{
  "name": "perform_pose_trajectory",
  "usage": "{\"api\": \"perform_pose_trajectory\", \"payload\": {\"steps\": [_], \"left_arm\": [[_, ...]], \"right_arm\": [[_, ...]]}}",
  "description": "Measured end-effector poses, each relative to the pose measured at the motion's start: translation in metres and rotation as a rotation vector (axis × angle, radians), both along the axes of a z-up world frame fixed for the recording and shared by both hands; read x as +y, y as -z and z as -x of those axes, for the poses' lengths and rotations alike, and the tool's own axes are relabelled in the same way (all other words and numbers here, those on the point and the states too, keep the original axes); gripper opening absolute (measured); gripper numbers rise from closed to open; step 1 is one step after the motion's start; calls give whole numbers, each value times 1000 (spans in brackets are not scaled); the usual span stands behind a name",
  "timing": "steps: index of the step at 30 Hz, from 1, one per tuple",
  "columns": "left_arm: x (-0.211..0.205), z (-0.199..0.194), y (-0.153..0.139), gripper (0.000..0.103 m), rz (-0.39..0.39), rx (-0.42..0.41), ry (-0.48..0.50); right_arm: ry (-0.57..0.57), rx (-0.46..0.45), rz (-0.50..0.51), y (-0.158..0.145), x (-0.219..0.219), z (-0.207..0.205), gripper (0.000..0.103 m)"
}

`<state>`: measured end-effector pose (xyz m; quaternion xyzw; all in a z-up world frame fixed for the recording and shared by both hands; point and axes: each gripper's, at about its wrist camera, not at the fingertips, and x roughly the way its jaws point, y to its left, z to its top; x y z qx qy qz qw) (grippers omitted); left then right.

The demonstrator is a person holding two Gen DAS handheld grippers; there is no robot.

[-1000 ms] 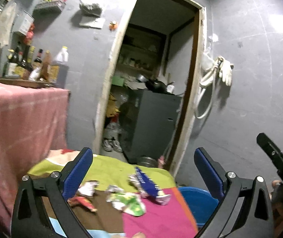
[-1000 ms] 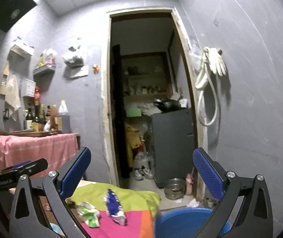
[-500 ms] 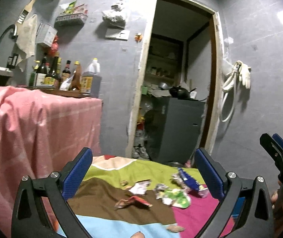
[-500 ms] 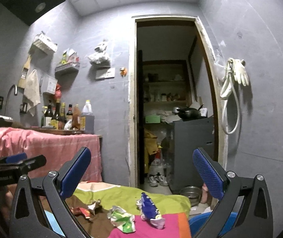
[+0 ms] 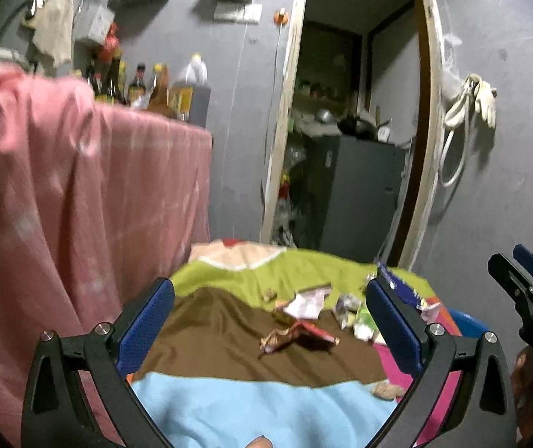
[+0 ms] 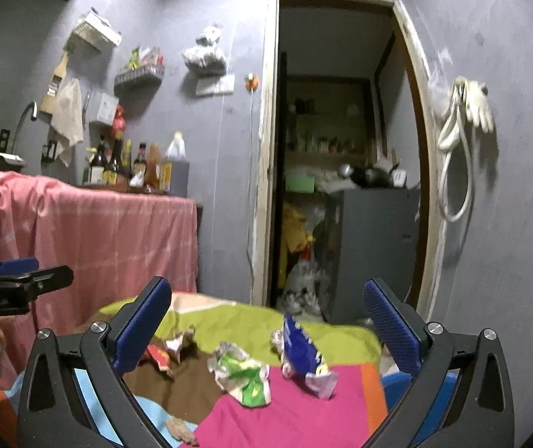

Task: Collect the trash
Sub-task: 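Grasp the red paper scrap with the left tool while the right tool grasps the green wrapper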

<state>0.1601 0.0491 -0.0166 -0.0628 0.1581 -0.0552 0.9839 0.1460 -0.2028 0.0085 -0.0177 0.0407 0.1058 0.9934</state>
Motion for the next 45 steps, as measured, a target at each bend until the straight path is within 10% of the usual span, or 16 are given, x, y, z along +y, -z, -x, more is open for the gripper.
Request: {"api": "perform_pose_trajectory", "payload": {"steps": [17, 24, 34, 45], "left_arm": [[2, -72, 45, 98, 67, 287, 59], [-1, -94, 58, 72, 74, 386, 118], [-6, -114, 67, 56, 75, 440, 175], [-20, -120, 68, 15, 37, 441, 233]], "right_arm": [[-138, 390, 83, 52, 7, -74, 86], [-172, 577, 126, 77, 16, -107, 80], [-193, 665, 112, 95, 15, -130, 76], [-211, 698, 95, 102, 11, -136, 59]]}}
